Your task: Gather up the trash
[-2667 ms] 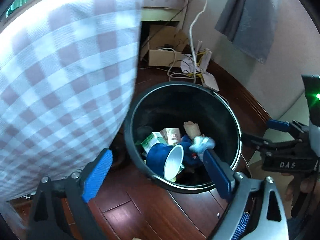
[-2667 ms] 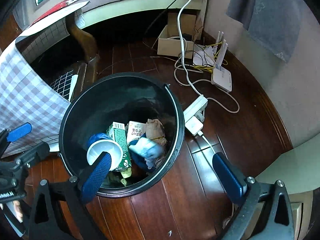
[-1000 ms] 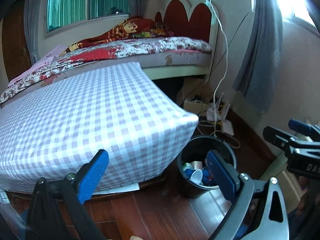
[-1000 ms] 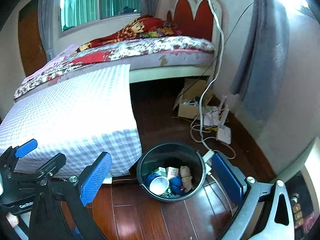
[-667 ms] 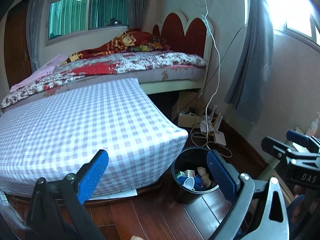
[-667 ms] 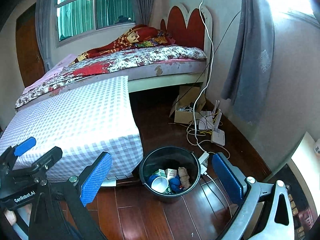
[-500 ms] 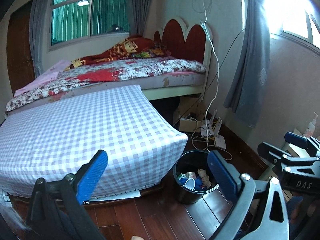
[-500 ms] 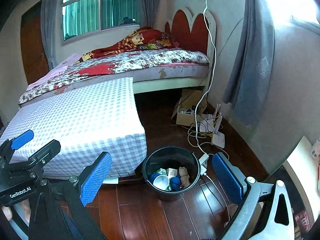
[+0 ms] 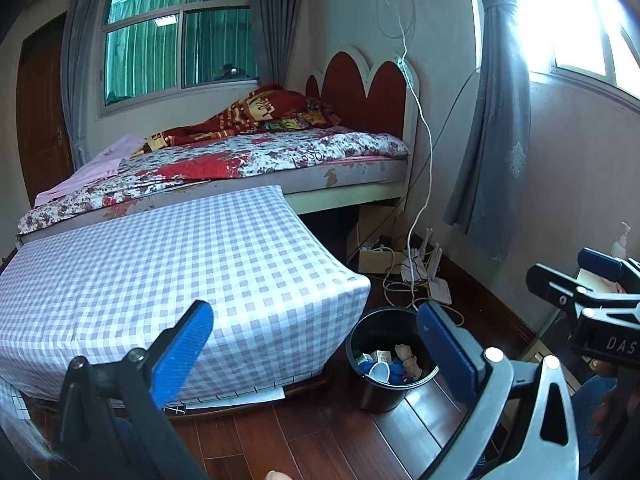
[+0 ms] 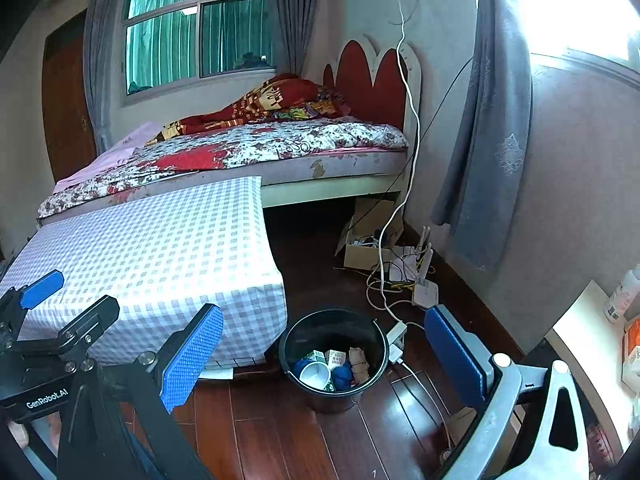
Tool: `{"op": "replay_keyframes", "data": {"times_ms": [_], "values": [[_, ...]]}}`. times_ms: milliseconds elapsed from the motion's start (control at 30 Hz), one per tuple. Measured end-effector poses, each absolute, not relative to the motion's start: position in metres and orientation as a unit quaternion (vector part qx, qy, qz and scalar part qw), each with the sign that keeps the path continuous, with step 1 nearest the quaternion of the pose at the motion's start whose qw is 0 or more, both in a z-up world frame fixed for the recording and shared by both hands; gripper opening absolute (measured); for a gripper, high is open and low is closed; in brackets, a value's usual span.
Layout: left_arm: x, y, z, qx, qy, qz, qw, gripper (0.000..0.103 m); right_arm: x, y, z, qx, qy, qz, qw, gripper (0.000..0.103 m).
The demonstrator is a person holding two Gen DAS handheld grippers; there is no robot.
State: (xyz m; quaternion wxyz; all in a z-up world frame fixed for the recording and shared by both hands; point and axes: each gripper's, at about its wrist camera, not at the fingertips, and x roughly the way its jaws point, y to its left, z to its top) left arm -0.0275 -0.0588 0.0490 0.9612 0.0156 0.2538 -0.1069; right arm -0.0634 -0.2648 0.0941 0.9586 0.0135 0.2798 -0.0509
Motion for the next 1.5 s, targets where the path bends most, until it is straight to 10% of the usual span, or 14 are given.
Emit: {"op": "replay_keyframes", "data": {"times_ms": [1500], "values": [[-0.0262, -0.0629, 0.0497, 0.017, 0.258, -0.115, 0.959, 0.102, -0.0687, -0.2664, 0.0944, 0.017, 0.28, -0.06, 0.958, 0.102]]}}
